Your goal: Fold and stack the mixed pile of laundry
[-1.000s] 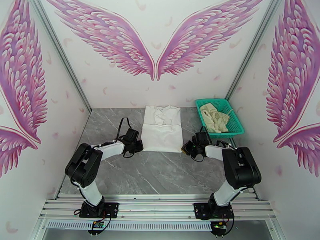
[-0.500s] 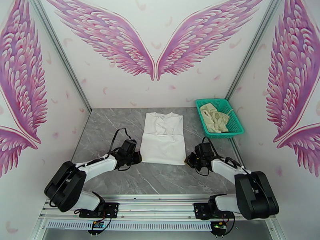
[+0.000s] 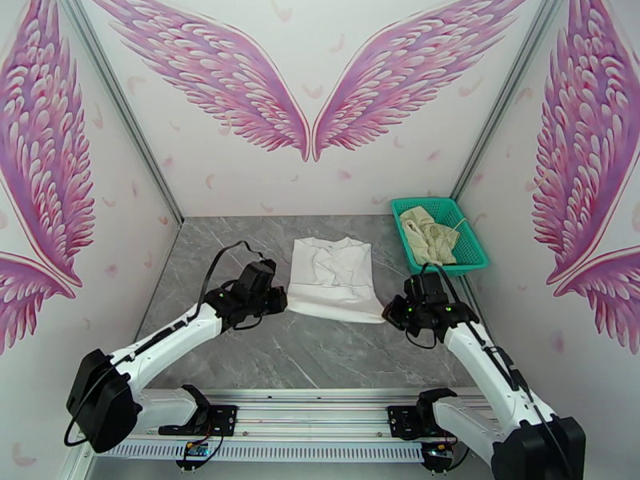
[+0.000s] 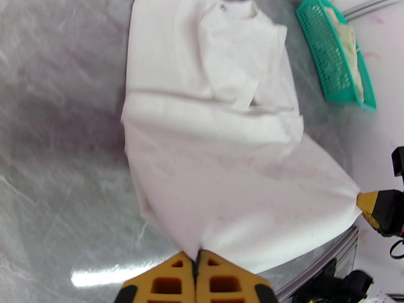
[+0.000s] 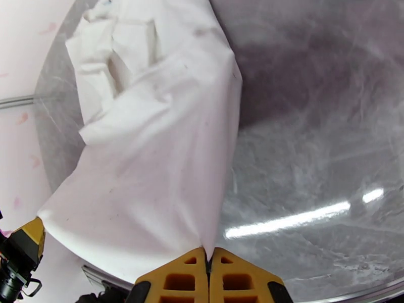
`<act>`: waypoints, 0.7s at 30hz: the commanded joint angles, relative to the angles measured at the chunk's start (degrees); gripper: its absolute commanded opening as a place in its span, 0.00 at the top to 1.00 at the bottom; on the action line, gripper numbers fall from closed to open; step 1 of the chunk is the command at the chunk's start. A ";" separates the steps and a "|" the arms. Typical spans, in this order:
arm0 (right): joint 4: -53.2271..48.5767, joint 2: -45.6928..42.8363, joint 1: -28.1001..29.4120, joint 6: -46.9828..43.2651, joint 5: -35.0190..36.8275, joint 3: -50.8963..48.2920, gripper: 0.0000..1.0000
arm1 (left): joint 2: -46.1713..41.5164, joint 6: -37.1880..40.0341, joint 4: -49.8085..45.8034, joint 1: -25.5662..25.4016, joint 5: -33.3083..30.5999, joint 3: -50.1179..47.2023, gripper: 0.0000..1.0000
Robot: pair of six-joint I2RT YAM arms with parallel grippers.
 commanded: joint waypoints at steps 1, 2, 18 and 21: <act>-2.48 6.68 -0.19 -2.81 5.33 9.25 1.00 | 5.51 3.41 -3.87 3.10 0.66 7.64 1.00; -2.08 9.25 -0.19 -3.44 5.48 12.10 1.00 | 7.47 4.06 -4.31 3.88 1.04 10.19 1.00; 1.85 40.82 -3.33 -6.09 2.49 40.26 1.00 | 35.97 6.66 -3.72 12.65 8.08 41.05 1.00; 1.72 45.82 -3.88 -5.99 1.19 44.67 1.00 | 41.02 6.75 -5.15 13.18 9.04 46.72 1.00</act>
